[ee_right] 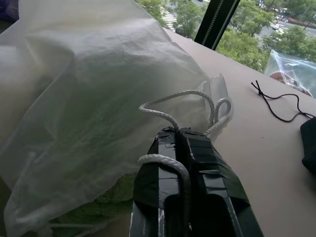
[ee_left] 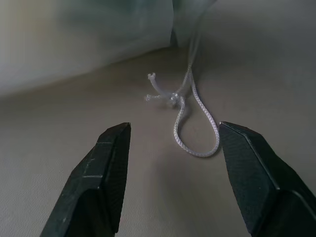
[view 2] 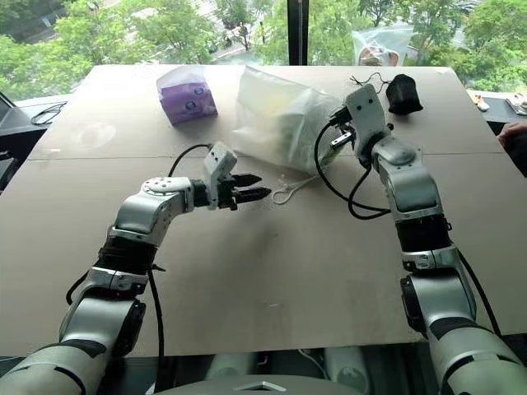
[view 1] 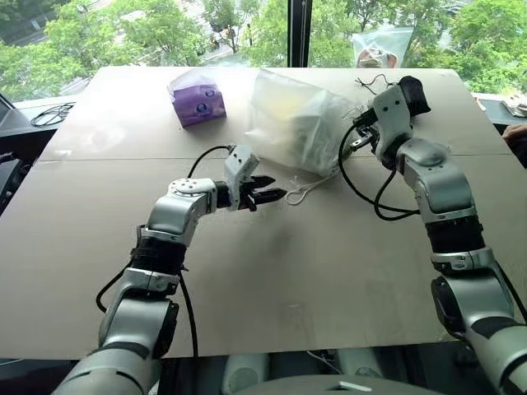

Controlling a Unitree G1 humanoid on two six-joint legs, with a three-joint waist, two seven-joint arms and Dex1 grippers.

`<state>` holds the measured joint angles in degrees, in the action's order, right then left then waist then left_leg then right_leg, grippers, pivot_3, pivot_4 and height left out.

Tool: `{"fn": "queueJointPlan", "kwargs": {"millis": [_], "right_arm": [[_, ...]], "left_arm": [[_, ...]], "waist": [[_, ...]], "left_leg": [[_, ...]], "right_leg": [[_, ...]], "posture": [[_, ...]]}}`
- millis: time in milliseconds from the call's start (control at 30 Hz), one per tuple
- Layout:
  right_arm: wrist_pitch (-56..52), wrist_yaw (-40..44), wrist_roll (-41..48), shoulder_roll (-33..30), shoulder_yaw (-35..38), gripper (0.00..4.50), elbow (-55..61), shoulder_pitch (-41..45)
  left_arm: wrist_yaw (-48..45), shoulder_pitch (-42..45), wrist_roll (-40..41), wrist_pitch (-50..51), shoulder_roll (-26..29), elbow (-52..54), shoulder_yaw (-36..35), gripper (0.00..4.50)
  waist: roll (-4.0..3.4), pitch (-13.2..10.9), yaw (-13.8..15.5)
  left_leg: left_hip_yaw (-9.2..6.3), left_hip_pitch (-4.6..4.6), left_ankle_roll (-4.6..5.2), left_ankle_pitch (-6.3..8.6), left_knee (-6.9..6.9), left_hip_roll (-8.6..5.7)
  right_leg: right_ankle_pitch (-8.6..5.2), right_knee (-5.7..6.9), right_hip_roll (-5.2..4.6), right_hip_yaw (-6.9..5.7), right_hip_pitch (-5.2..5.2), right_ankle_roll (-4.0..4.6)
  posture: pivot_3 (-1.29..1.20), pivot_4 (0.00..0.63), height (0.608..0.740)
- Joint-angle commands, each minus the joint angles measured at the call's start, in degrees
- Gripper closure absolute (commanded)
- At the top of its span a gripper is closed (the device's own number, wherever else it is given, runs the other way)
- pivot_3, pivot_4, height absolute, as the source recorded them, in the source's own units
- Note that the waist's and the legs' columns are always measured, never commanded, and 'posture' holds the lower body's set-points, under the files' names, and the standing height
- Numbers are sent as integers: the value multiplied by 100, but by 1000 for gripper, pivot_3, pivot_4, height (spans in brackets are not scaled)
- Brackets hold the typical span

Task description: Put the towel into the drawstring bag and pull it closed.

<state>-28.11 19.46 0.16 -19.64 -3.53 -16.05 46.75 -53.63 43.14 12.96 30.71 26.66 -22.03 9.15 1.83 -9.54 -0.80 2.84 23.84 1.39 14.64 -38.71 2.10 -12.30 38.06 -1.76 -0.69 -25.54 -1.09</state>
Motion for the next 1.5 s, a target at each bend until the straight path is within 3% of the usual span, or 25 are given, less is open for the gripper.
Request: {"fn": "queueJointPlan", "kwargs": {"millis": [33, 133, 233, 333, 500, 700, 967, 1167, 1467, 1500], "right_arm": [[977, -486, -518, 82, -222, 4500, -1248, 322], [1351, 33, -546, 362, -505, 4500, -2211, 348], [1324, 911, -325, 601, -701, 4500, -2242, 141], [888, 1798, 263, 824, -772, 4500, -1165, -348], [-95, 2143, 901, 997, -749, 4500, 593, -1028], [-523, 1571, 886, 1006, -630, 4500, 1400, -1384], [-735, 1027, 463, 307, -480, 4500, 1969, -1565], [-1078, 999, 439, -55, -479, 4500, 2510, -1795], [-1329, 863, 497, -80, -453, 4500, 2823, -1982], [-1374, 836, 524, -106, -367, 4500, 2882, -2001]], "left_arm": [[-78, 562, -285, -532, -285, -853, 150, 1325], [-319, 739, -368, -645, -310, -1130, 177, 1325], [-565, 716, -437, -712, -195, -1180, 212, 1325], [-721, 633, -420, -591, -29, -1092, 145, 1325], [-965, 296, -319, -421, 180, -678, 127, 1325], [-1000, -27, -413, -565, 164, -418, 228, 1325], [-1321, -143, -306, -333, 329, -221, 207, 1325], [-1304, 1, -153, -111, -62, -167, 247, 1325], [-496, 455, -810, -506, -915, -998, 615, 1325], [-462, 471, -910, -619, -947, -1072, 690, 1535]], "waist": [[0, 0, -34], [0, 0, -155], [0, 0, -253], [2, 2, -300], [-2, 0, -256], [-1, 1, -98], [0, 2, -83], [-1, 3, -60], [0, 3, 30], [0, 3, 33]], "left_leg": [[2, -4, 0, 0, 1, 0], [5, -7, -1, -1, 7, 1], [2, -6, -22, -13, 16, 2], [-4, -8, -21, -12, 23, 9], [-25, -14, -2, 0, 28, 16], [-25, -9, 0, 1, 4, 6], [-24, -8, 1, 1, -3, 1], [-25, -8, 1, 1, -4, 0], [-22, -4, 2, 1, -11, -7], [-21, -4, 2, 1, -15, -8]], "right_leg": [[0, 0, 2, 1, 2, 0], [0, -3, 2, 14, -2, 0], [0, -9, 11, 35, -11, 0], [0, -10, 15, 38, -14, 0], [0, 5, 21, 36, -16, 0], [1, 11, 0, 27, -9, -2], [3, 10, 2, 26, -6, -6], [3, 10, 9, 24, -4, -6], [3, 8, 9, 21, 0, -6], [3, 7, 8, 18, 3, -6]], "posture": [[0, 150, 740], [0, 150, 740], [0, 150, 740], [0, 150, 740], [0, 150, 740], [0, 150, 740], [0, 150, 740], [0, 150, 740], [0, 150, 740], [0, 150, 740]]}}
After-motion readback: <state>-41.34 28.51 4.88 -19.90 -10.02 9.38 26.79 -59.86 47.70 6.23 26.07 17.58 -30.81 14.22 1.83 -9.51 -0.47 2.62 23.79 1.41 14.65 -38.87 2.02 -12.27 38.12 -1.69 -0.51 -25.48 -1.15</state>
